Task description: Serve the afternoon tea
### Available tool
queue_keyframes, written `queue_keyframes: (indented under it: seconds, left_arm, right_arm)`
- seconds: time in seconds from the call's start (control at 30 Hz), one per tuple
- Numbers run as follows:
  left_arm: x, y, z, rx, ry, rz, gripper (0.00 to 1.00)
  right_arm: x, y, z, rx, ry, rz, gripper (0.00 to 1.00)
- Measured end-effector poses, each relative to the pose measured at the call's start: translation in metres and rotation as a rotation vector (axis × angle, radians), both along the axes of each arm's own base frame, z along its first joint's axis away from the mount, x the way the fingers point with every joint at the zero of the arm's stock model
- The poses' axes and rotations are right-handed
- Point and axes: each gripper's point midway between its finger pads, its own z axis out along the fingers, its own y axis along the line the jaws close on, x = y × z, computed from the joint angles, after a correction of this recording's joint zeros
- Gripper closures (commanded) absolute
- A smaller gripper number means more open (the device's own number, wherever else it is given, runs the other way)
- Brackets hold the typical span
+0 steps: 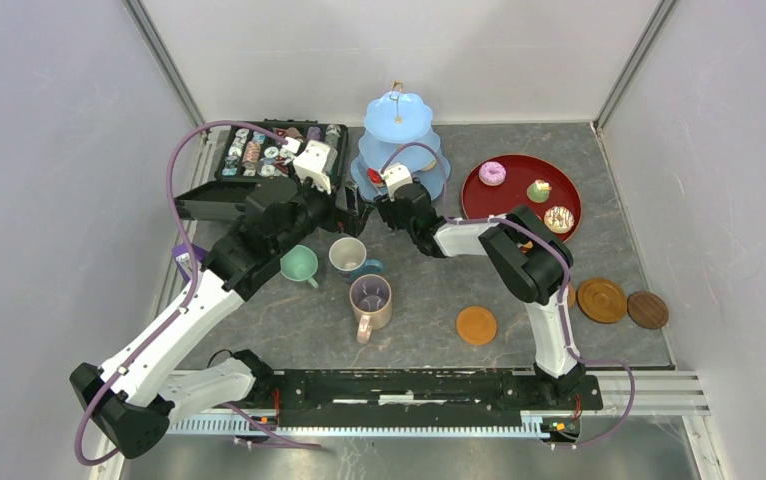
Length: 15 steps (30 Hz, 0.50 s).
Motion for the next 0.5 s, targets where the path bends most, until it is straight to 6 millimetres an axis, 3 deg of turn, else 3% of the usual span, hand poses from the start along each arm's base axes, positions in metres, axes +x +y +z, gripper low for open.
queue_keyframes:
  seconds: [0.5]
  left_arm:
    - [0.0002, -0.0001, -0.0004, 0.001, 0.001, 0.0, 0.0]
  right_arm:
    - [-0.0087, -0.0079, 0.0046, -0.007, -0.002, -0.004, 0.44]
